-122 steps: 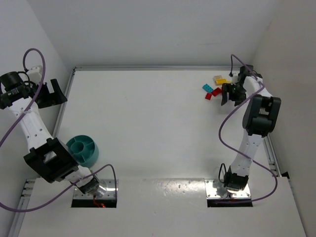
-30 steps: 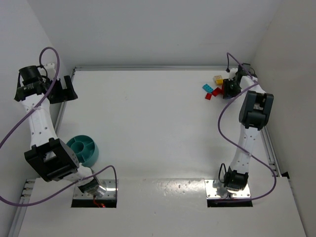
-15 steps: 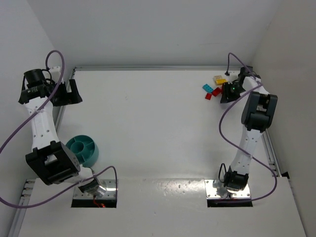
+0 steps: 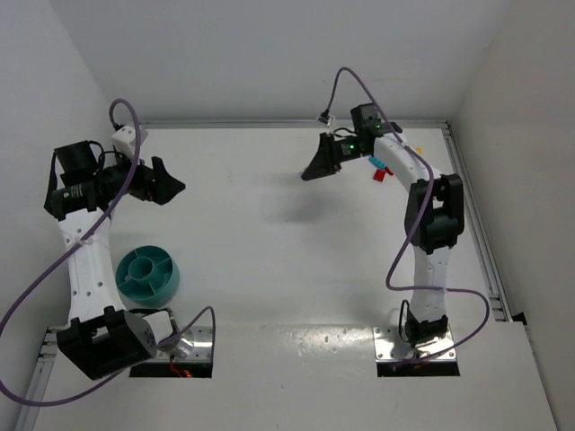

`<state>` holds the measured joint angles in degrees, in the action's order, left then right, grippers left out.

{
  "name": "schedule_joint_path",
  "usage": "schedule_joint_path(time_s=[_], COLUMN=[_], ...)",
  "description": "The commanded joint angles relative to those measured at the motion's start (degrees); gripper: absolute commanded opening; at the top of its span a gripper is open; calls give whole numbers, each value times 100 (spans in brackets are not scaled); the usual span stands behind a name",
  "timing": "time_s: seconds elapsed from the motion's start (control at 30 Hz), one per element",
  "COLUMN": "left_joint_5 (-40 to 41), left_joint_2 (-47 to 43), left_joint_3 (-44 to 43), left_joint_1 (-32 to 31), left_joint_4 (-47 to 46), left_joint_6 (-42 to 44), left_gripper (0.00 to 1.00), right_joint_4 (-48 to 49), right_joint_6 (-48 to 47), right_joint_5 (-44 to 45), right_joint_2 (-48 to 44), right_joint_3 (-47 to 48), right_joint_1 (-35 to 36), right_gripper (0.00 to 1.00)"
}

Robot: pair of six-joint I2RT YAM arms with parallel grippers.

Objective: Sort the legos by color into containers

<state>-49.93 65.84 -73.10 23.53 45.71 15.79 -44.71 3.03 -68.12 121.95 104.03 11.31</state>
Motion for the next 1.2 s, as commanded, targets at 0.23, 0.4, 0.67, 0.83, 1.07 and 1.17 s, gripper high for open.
schedule_joint_path(time_s=[0.23, 0.4, 0.67, 0.83, 1.07, 1.17], left_joint_5=[-773, -97, 985, 985, 1293, 1363], left_joint_2=[-538, -845, -1065, -915, -802, -749], left_joint_3=[578, 972, 1325, 1395, 1658, 1659], left_joint_1=[-1594, -2405, -3178, -3688, -4093, -4093], left_joint_4=[-370, -791, -2293, -2628, -3392, -3473], left_joint_6=[302, 135, -884, -1244, -1692, -1755], left_gripper=[85, 76, 55, 50, 48, 47], right_joint_4=[10153, 9894, 9727, 9612, 9612, 9673], right_joint_6=[9098, 9445, 9576, 9576, 9523, 9576], right_joint_5=[-898, -528, -272, -272, -334, -386], right_joint_2=[-313, -57, -163, -268, -321, -373], right_joint_3=[-1220, -911, -1332, -1447, -1614, -1666], right_joint_1=[1049, 1259, 1673, 1778, 1831, 1831], right_gripper=[0, 0, 0, 0, 0, 0])
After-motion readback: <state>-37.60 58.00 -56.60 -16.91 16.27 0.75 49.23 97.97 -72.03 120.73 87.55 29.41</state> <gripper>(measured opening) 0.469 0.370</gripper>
